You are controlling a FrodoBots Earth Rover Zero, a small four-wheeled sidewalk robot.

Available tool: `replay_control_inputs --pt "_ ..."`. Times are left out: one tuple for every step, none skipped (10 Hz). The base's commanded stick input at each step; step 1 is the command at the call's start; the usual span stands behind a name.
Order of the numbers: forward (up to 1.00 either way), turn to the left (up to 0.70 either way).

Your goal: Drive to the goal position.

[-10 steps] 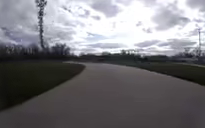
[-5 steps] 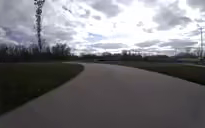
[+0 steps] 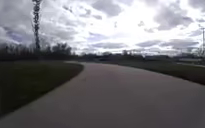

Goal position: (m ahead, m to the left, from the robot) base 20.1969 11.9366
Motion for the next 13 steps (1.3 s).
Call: replay_control_inputs --pt "0.99 0.00" --pt "0.99 0.00" --pt "0.99 0.00" --pt "0.99 0.00" --pt "0.99 0.00" --pt "0.99 0.00" --pt "0.99 0.00" --pt "0.99 0.00" --pt "0.99 0.00" --pt "0.99 0.00" --pt "0.99 0.00" --pt "0.99 0.00" --pt "0.99 0.00"
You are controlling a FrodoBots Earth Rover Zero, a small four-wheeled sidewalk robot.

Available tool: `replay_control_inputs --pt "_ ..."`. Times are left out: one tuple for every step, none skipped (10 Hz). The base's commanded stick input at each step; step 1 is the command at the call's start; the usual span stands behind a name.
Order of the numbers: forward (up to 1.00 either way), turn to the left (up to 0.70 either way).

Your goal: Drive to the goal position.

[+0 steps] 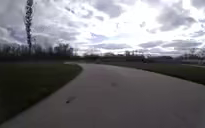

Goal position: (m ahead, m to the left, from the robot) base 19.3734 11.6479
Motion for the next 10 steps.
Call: replay_control_inputs --pt "0.99 0.00" --pt "0.99 -0.03" --pt "0.99 -0.24" --pt "0.99 -0.25" --pt "0.99 -0.10" --pt "0.99 0.00" --pt "0.99 0.00" --pt "0.99 -0.02" --pt "0.99 -0.02" --pt "0.99 -0.02"
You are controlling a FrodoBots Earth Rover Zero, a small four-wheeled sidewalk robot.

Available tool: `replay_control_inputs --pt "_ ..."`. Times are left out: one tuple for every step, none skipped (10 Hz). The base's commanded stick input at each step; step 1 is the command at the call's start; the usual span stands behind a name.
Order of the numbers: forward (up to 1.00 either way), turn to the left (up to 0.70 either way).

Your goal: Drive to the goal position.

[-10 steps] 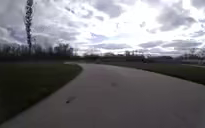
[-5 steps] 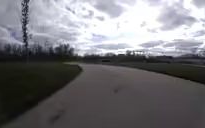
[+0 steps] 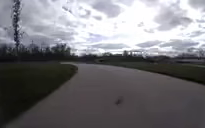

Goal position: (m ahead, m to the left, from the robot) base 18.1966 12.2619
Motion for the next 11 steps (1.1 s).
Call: replay_control_inputs --pt "0.99 -0.03" --pt "1.00 -0.10" --pt "0.99 -0.17" --pt "0.98 -0.10" --pt "0.99 0.00" --pt "0.99 0.00" --pt "0.99 0.00" --pt "0.99 0.00" --pt "0.99 0.00" --pt "0.99 0.00" --pt "0.99 0.00"
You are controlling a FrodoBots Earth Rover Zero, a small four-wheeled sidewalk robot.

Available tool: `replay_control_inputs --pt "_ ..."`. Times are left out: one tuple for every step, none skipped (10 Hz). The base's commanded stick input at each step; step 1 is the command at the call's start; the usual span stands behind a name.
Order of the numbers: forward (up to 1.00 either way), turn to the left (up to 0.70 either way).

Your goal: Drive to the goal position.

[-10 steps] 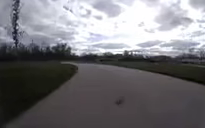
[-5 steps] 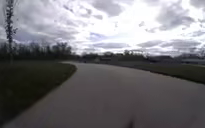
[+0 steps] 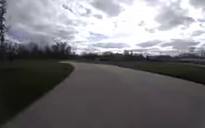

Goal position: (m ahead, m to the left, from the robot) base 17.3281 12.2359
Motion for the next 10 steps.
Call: replay_control_inputs --pt "0.99 0.00" --pt "0.99 0.04" --pt "0.99 0.03" --pt "0.99 0.03" --pt "0.99 0.03" --pt "0.99 0.03" --pt "0.99 0.03" --pt "0.99 0.03" --pt "0.99 0.03" --pt "0.99 0.06"
